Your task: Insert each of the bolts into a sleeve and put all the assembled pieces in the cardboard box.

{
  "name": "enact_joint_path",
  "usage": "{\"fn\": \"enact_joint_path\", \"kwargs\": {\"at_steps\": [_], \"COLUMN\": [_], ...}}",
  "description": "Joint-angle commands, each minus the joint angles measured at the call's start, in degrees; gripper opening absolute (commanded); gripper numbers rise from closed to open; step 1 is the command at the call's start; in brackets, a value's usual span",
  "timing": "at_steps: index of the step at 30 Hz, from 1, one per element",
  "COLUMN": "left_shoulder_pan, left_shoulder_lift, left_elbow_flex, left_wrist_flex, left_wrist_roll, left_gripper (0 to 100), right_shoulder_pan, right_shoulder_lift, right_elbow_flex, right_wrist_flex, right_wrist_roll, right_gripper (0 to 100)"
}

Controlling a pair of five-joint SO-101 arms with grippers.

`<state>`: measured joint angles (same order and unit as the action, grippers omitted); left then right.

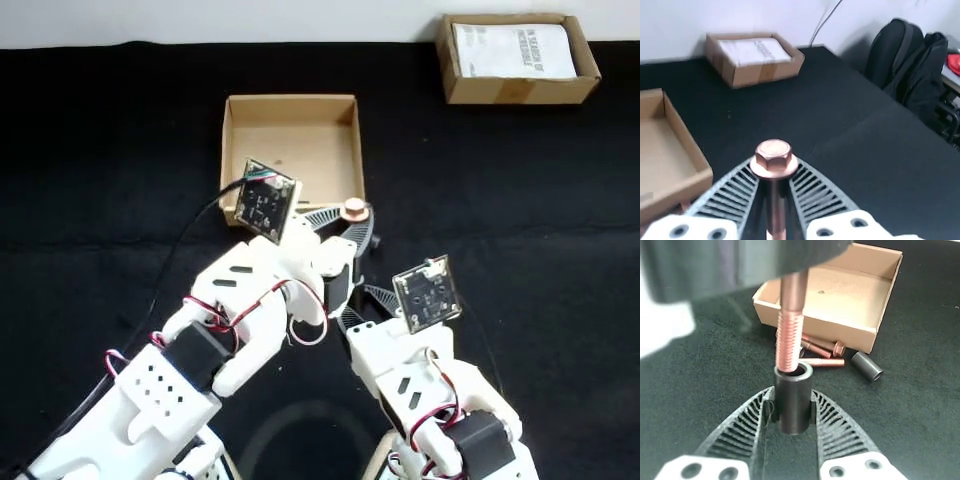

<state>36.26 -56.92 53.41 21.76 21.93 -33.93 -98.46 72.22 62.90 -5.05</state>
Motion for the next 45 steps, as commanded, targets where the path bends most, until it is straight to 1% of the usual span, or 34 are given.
{"fn": "enact_joint_path", "kwargs": {"at_steps": [1, 9, 14, 16, 19, 22, 23, 25, 28, 30, 32, 35, 38, 41, 45], "left_shoulder_pan": [0.8, 1.0, 3.9, 5.0, 8.0, 10.8, 11.2, 10.9, 9.3, 8.3, 7.0, 5.8, 5.7, 5.8, 5.7], "left_shoulder_lift": [0.0, -0.1, -0.4, -0.4, -0.5, -0.5, -0.5, -0.5, -0.5, -0.5, -0.5, -0.5, -0.6, -0.6, -0.6], "left_elbow_flex": [-0.6, 3.6, 4.9, 4.9, 3.4, 1.2, 0.8, 0.7, 0.8, 0.6, -0.9, -5.1, -10.7, -17.9, -27.7], "left_wrist_flex": [-1.4, -1.1, -1.1, 0.0, 8.6, 18.3, 20.7, 24.0, 27.3, 29.1, 31.4, 37.4, 45.4, 55.1, 66.5], "left_wrist_roll": [3.0, 3.7, 3.7, 3.4, 2.4, -3.1, -4.2, -4.9, -4.8, -4.8, -4.9, -5.3, -5.9, -10.6, -13.2], "left_gripper": [1, 1, 1, 1, 1, 2, 3, 10, 23, 29, 29, 28, 28, 28, 28], "right_shoulder_pan": [-0.1, -0.1, 1.8, 2.1, 2.1, 2.1, 2.1, 2.2, 2.2, 3.2, 4.3, 5.1, 7.6, 11.9, 13.4], "right_shoulder_lift": [0.0, 0.0, 0.0, -0.1, -0.1, -0.1, -0.1, 0.0, 0.0, 0.0, 0.0, 0.0, 0.0, 0.0, 0.1], "right_elbow_flex": [-0.1, -0.3, -0.3, -0.4, -0.5, -0.5, -0.6, -0.6, -0.6, -0.6, -0.6, -0.6, -0.6, -0.2, 0.0], "right_wrist_flex": [-1.1, -1.1, -1.1, -1.1, -1.1, -1.3, -1.3, -1.4, -1.4, -1.5, -1.5, -1.5, -2.8, -5.4, -5.8], "right_wrist_roll": [-0.2, -0.2, -0.2, -0.2, -0.2, -0.2, -0.2, -0.2, -0.2, -0.1, -0.1, -0.1, -0.2, -0.2, -0.1], "right_gripper": [0.7, 0.7, 0.7, 0.7, 0.7, 0.7, 0.7, 0.7, 0.7, 0.7, 0.7, 0.7, 0.7, 0.7, 0.7]}}
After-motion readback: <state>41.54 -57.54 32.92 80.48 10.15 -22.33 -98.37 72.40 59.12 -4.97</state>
